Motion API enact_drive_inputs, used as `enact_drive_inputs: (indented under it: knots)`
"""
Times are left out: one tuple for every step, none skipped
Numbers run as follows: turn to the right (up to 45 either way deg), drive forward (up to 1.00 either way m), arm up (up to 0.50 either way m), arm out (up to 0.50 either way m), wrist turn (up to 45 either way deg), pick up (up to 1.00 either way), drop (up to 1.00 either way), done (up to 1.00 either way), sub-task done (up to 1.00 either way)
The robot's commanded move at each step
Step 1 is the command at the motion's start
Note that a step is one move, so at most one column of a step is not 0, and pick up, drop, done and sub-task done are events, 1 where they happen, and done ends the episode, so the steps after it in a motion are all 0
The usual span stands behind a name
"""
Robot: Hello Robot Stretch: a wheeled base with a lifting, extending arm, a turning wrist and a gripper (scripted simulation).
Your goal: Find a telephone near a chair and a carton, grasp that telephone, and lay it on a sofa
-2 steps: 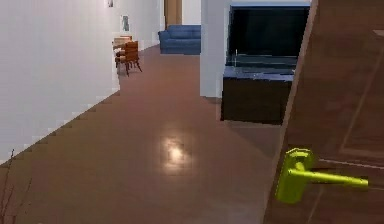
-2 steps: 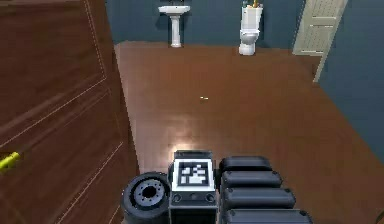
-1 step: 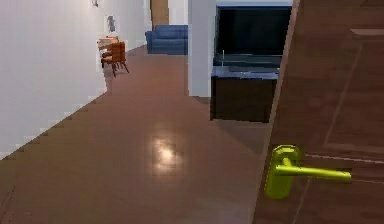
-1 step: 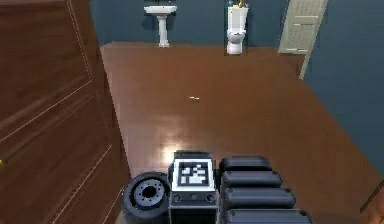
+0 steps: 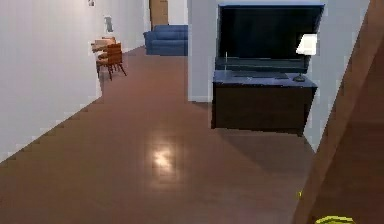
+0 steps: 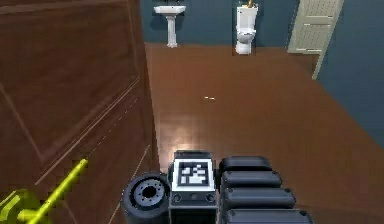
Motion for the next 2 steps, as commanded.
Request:
enact_drive_inputs:
  knots:
    - [-6.0, 0.00, 0.00, 0.00, 0.0, 0.00, 0.00, 0.00, 0.00]
    - [0.0, 1.00, 0.00, 0.00, 0.0, 0.00, 0.00, 0.00, 0.00]
